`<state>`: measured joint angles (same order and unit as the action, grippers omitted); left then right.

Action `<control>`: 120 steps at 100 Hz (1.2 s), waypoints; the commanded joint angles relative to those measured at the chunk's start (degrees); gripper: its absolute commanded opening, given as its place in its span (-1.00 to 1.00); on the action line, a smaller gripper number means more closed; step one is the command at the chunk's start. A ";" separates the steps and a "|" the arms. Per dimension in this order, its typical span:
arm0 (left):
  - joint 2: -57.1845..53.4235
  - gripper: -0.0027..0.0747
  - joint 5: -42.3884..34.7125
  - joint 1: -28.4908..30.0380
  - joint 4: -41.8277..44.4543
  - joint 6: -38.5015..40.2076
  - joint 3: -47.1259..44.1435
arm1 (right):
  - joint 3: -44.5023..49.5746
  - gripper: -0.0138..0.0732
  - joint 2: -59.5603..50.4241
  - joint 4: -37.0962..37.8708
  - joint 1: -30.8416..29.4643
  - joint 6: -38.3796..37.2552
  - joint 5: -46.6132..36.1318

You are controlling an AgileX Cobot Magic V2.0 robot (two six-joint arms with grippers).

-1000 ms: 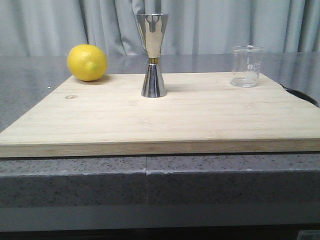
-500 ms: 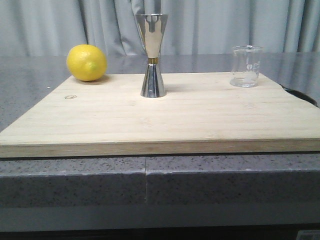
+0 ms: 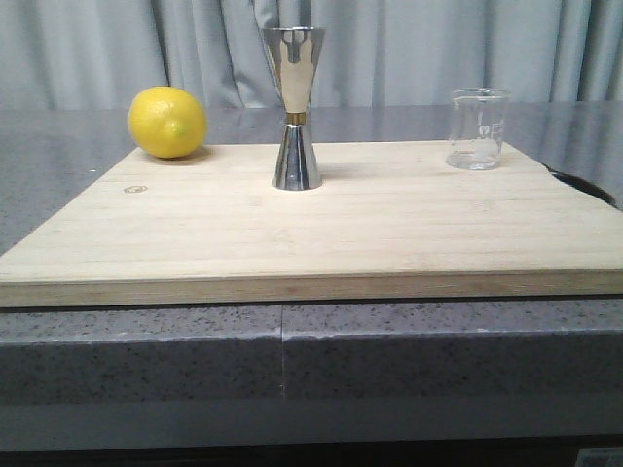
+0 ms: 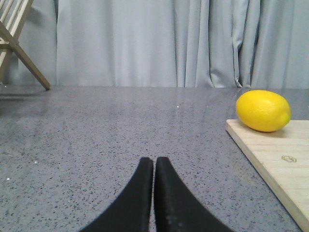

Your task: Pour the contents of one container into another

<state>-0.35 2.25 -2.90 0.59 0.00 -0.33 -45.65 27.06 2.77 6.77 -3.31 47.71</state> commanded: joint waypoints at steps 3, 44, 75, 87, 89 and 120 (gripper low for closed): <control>-1.28 -0.99 -4.73 0.29 -0.59 0.00 -1.17 | -1.39 -0.83 0.23 0.58 -0.42 0.22 -4.41; -1.28 -0.99 -4.73 0.29 -0.59 0.00 -1.17 | -1.39 -0.83 0.23 0.58 -0.42 0.22 -4.41; -1.28 -0.99 -4.73 0.29 -0.59 0.00 -1.17 | 11.35 -0.83 -8.98 -0.68 -5.16 -0.08 -16.67; -1.28 -0.99 -4.73 0.29 -0.59 0.00 -1.17 | 23.25 -0.83 -15.14 -3.14 -7.53 -0.08 -30.06; -1.28 -0.99 -4.73 0.29 -0.59 0.00 -1.17 | 25.34 -0.83 -16.21 -3.86 -7.92 -0.08 -32.25; -1.28 -0.99 -4.73 0.29 -0.59 0.00 -1.17 | 46.69 -0.83 -28.28 -6.28 -9.56 -0.08 -48.61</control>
<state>-0.35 2.20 -2.90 0.46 0.00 -0.33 -0.91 0.55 -3.32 -2.42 -3.31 7.61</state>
